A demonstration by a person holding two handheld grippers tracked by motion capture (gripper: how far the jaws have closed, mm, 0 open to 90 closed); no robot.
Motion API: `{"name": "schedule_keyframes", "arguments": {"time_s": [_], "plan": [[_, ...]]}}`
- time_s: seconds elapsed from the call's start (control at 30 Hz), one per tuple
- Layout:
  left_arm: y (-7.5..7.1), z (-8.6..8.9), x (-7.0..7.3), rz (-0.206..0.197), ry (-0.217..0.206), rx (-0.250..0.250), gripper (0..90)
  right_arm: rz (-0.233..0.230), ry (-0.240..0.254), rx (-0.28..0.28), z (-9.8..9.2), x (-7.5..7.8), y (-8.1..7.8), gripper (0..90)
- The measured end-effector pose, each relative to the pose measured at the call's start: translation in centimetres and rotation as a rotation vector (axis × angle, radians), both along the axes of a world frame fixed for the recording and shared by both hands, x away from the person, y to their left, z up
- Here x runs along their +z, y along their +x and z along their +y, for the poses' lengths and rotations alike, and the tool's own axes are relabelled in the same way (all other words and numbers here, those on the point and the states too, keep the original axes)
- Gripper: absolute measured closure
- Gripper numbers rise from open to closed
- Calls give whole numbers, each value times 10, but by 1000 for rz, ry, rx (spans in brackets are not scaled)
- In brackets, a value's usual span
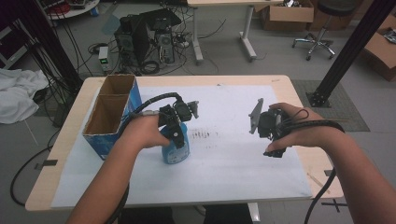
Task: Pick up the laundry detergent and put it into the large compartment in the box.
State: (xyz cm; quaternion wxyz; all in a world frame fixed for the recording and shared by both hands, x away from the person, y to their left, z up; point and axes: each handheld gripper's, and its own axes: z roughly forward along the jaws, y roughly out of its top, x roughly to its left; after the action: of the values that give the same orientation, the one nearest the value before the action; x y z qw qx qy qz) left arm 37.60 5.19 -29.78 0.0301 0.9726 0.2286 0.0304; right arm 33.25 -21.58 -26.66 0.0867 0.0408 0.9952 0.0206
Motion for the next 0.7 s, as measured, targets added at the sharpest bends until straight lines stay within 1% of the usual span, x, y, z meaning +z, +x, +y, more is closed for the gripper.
{"name": "schedule_keyframes", "arguments": {"time_s": [0.13,0.3,0.33,0.37,0.5,0.6,0.67,0.7], "plan": [[0,0,0,3,-2,12,197,0,-1,0,0,0,1,160],[0,0,0,0,8,6,222,2,-1,2,1,-1,1,160],[0,0,-1,-1,4,10,226,2,0,2,1,-1,1,160],[0,0,0,-2,14,5,228,2,0,2,1,-2,1,160],[0,0,0,0,10,11,229,4,-1,0,0,-3,2,160],[0,0,0,2,18,7,236,4,1,-4,0,-3,2,160],[0,-1,0,-2,21,7,249,2,1,-7,-1,-3,2,160],[-1,-1,-1,-2,14,11,268,2,2,-7,-1,-2,1,160]]}}
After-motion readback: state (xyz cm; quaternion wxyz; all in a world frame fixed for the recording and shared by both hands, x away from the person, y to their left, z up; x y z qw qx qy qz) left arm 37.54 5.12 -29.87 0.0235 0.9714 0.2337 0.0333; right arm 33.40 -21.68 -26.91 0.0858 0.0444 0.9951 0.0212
